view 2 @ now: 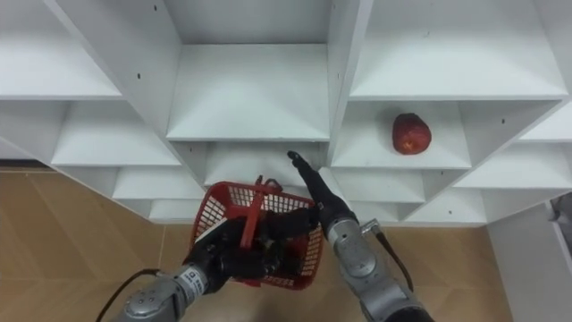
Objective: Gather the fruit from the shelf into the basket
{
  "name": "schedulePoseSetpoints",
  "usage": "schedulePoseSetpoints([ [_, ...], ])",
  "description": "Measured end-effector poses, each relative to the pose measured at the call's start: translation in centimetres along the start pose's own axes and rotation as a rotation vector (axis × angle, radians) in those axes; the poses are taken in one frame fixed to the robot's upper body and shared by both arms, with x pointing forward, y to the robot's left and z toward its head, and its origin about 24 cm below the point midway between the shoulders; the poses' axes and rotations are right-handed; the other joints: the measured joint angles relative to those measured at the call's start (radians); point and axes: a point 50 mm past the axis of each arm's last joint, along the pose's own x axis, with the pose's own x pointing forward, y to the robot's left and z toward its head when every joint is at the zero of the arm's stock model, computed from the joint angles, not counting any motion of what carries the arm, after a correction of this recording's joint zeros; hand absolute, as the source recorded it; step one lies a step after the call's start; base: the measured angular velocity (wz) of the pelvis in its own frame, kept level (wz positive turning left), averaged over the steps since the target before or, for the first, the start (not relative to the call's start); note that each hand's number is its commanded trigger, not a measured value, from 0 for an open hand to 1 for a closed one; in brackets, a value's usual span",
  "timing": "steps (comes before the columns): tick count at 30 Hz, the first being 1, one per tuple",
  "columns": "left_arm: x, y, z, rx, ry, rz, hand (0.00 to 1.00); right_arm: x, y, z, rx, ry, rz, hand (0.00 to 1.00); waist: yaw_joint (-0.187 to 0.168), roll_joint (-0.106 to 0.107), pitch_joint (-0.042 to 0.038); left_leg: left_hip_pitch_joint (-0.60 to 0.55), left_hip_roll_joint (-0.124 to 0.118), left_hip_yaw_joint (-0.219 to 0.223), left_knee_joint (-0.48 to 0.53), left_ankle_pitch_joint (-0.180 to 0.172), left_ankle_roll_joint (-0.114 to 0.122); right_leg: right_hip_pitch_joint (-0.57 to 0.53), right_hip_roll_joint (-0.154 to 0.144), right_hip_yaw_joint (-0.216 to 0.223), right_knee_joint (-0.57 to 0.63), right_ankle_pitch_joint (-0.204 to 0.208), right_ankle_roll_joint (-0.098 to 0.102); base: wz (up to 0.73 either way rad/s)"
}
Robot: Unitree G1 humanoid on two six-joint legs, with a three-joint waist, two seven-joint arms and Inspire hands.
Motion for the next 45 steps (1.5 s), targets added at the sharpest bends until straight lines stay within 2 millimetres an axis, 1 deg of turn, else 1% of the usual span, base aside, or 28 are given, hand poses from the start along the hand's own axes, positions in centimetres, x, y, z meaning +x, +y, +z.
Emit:
schedulePoseSetpoints([
  [9, -0.1, 0.3, 0.0, 0.027, 0.008, 0.003, 1.0, -0.1, 0.1, -0.6, 0.005, 0.026, 0.004, 0.0, -0.002, 0.0, 0.0, 0.015, 0.0, 0.001, -0.002, 0.0, 0.0, 0.013, 0.001, 0.0, 0.0, 0.0, 0.0, 0.0],
  [12, -0.2, 0.4, 0.1, 0.03, 0.006, 0.006, 1.0, -0.2, -0.2, -0.8, 0.024, 0.035, 0.003, 0.0, 0.0, 0.0, 0.0001, 0.022, 0.0, 0.002, -0.005, 0.0, 0.0, 0.019, 0.001, 0.001, 0.0, 0.0, 0.0, 0.0],
  [15, -0.3, 0.8, 0.1, 0.041, 0.01, 0.011, 1.0, -0.5, 0.2, -1.2, 0.04, 0.043, 0.036, 0.0, 0.0, -0.001, 0.0004, 0.024, -0.001, 0.002, -0.006, 0.0, 0.0, 0.02, 0.001, 0.003, 0.001, 0.0, 0.0, 0.0],
  [19, -0.3, 0.9, 0.2, 0.121, 0.019, 0.007, 1.0, -1.2, 0.5, -1.6, 0.091, 0.048, 0.058, 0.0, -0.001, -0.008, -0.001, 0.025, -0.003, 0.003, -0.008, 0.0, 0.0, 0.019, 0.001, 0.0, -0.002, 0.0, 0.0, 0.0],
  [21, -0.7, 1.3, 0.2, 0.195, 0.031, 0.006, 1.0, -2.0, 0.8, -2.0, 0.123, 0.048, 0.058, 0.0, -0.003, -0.014, -0.0029, 0.032, -0.003, 0.003, -0.007, 0.0, 0.0, 0.028, 0.001, 0.0, -0.005, 0.0, 0.0, 0.0],
  [22, -0.9, 1.3, 0.2, 0.21, 0.035, 0.006, 1.0, -2.2, 0.9, -2.2, 0.127, 0.05, 0.06, 0.0, -0.004, -0.015, -0.0025, 0.036, -0.002, 0.003, -0.007, 0.0, 0.0, 0.032, 0.001, 0.001, -0.006, 0.0, 0.0, 0.0],
  [24, -1.1, 1.5, -0.1, 0.233, 0.048, 0.012, 1.0, -3.0, 1.2, -2.9, 0.13, 0.062, 0.063, 0.0, -0.003, -0.018, -0.005, 0.045, -0.003, 0.004, -0.007, 0.0, 0.0, 0.041, 0.002, 0.002, -0.008, 0.0, 0.0, -0.02],
  [28, -1.6, 2.6, -0.1, 0.276, 0.053, 0.086, 1.0, -4.3, 0.8, -3.6, 0.126, 0.068, 0.055, 0.0, -0.001, -0.019, -0.0063, 0.057, -0.002, 0.01, -0.01, 0.0, 0.0, 0.051, 0.004, 0.007, -0.014, 0.0, 0.0, -0.05],
  [29, -1.9, 3.0, -0.3, 0.279, 0.057, 0.117, 1.0, -4.7, 0.7, -4.1, 0.121, 0.083, 0.055, 0.0, 0.001, -0.021, -0.0121, 0.075, -0.002, 0.014, -0.021, 0.0, 0.0, 0.064, 0.007, 0.015, -0.019, 0.001, 0.001, -0.07],
  [30, -2.1, 3.1, -0.5, 0.274, 0.059, 0.133, 1.0, -4.8, 0.7, -4.3, 0.117, 0.09, 0.057, 0.0, 0.001, -0.022, -0.0129, 0.087, -0.001, 0.016, -0.025, 0.0, 0.0, 0.075, 0.009, 0.02, -0.023, 0.001, 0.002, -0.15],
  [31, -2.6, 3.6, -0.9, 0.256, 0.064, 0.17, 1.0, -5.1, 0.7, -4.5, 0.106, 0.099, 0.059, 0.0, 0.001, -0.023, -0.0158, 0.113, -0.001, 0.023, -0.037, -0.001, -0.001, 0.094, 0.01, 0.025, -0.025, 0.001, 0.002, -0.15],
  [33, -3.6, 4.2, -1.8, 0.233, 0.082, 0.223, 1.0, -5.6, 0.5, -4.8, 0.114, 0.101, 0.043, 0.0, -0.002, -0.025, -0.0287, 0.153, -0.001, 0.029, -0.058, 0.0, -0.002, 0.126, 0.013, 0.034, -0.038, 0.001, 0.004, -0.12],
  [36, -4.3, 4.6, -2.4, 0.218, 0.099, 0.254, 1.0, -6.0, 0.2, -4.9, 0.134, 0.098, 0.018, 0.0, -0.002, -0.03, -0.0343, 0.183, -0.001, 0.037, -0.071, 0.0, -0.003, 0.146, 0.015, 0.048, -0.039, 0.001, 0.004, -0.11],
  [38, -4.7, 4.8, -3.1, 0.214, 0.123, 0.274, 1.0, -6.2, 0.1, -4.6, 0.142, 0.083, 0.008, 0.0, -0.004, -0.03, -0.0345, 0.202, 0.0, 0.049, -0.074, 0.0, -0.003, 0.158, 0.016, 0.056, -0.039, 0.001, 0.005, -0.15],
  [42, -4.9, 4.9, -3.5, 0.213, 0.139, 0.291, 1.0, -6.3, -0.3, -4.3, 0.148, 0.067, -0.012, 0.0, -0.007, -0.03, -0.0335, 0.211, 0.0, 0.052, -0.075, -0.001, -0.003, 0.163, 0.017, 0.061, -0.038, 0.001, 0.005, -0.04],
  [44, -5.2, 5.1, -4.1, 0.209, 0.162, 0.312, 1.0, -6.4, -0.6, -4.0, 0.138, 0.049, -0.034, 0.0, -0.008, -0.028, -0.0297, 0.224, 0.001, 0.057, -0.078, -0.002, -0.004, 0.173, 0.019, 0.072, -0.04, 0.001, 0.006, -0.07],
  [45, -5.3, 5.2, -4.1, 0.209, 0.164, 0.315, 1.0, -6.3, -0.7, -3.9, 0.135, 0.044, -0.038, 0.0, -0.009, -0.028, -0.0263, 0.226, 0.001, 0.057, -0.078, -0.002, -0.005, 0.175, 0.019, 0.073, -0.04, 0.001, 0.006, -0.05],
])
